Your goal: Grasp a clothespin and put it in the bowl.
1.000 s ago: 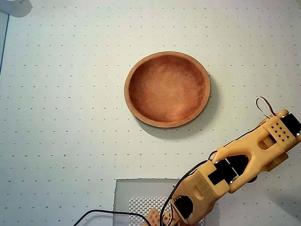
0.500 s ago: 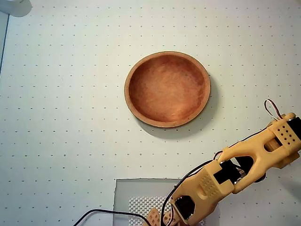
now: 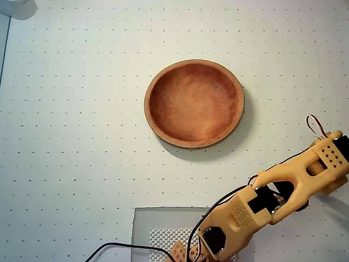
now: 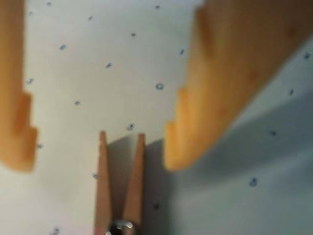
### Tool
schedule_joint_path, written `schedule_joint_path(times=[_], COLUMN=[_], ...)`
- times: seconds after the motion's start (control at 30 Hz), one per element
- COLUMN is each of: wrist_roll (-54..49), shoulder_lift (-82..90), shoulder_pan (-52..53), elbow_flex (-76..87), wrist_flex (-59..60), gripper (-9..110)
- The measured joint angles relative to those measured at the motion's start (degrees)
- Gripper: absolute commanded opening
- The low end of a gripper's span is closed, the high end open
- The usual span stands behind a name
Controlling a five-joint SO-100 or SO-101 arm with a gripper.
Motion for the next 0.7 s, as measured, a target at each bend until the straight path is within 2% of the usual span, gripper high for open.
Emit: schedule_joint_path(times=[0.37, 0.7], wrist_roll=[0.0, 6.0], shoulder_lift=[-3.2, -3.3], shoulder_pan=[0.7, 0.6], elbow_flex=[-2.1, -2.1], wrist_flex=[0.0, 0.0], gripper=[18, 18])
